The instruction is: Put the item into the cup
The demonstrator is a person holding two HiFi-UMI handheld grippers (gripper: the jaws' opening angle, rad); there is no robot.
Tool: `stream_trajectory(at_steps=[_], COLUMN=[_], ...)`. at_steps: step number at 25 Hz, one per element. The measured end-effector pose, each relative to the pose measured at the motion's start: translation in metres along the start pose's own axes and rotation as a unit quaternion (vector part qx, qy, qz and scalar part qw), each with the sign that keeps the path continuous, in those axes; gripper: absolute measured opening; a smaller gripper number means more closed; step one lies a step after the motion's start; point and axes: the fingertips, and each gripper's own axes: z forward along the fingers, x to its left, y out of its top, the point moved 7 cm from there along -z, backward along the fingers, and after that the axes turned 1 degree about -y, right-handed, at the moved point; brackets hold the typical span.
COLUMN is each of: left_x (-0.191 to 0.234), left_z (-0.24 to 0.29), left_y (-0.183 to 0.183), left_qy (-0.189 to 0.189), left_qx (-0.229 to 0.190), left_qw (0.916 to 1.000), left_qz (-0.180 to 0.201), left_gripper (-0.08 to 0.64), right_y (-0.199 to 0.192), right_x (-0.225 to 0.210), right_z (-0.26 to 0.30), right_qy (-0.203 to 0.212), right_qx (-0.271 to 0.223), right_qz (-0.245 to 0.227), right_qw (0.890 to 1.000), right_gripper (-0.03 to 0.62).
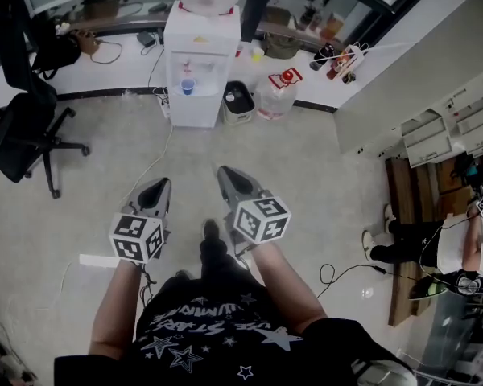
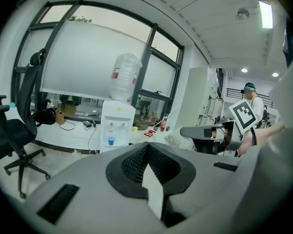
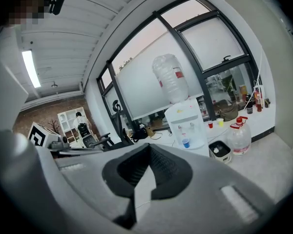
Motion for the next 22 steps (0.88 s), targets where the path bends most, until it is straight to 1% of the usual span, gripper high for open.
stream_trajectory(at_steps=[11,17,22], left_x=[-0.002,-0.007,-0.008], left_z=[0.059,0.093,0.114], left_y=[0.036,0.054,0.059], left_qy=[0.006,0.022,0.038], left_qx=[-0.002,-0.005,-0.007], left_qw=[1.0000,0.9997,0.9992], left_qz=[0.005,0.008,0.003], left_gripper=[0.005,0.005,0.005], right_y=[0.038,0.059,0.068], right_x=[-0.052,-0.090,-0.117], right_z=[0.030,0.038,0.049], right_qy=[0.020,0.029,0.042], right_qx=[-0.001,-0.007,0.001], right_qz=[0.004,0.009,0.008], right_qw=[1.000,1.000,0.999], right_gripper=[0.000,0.000,0.000])
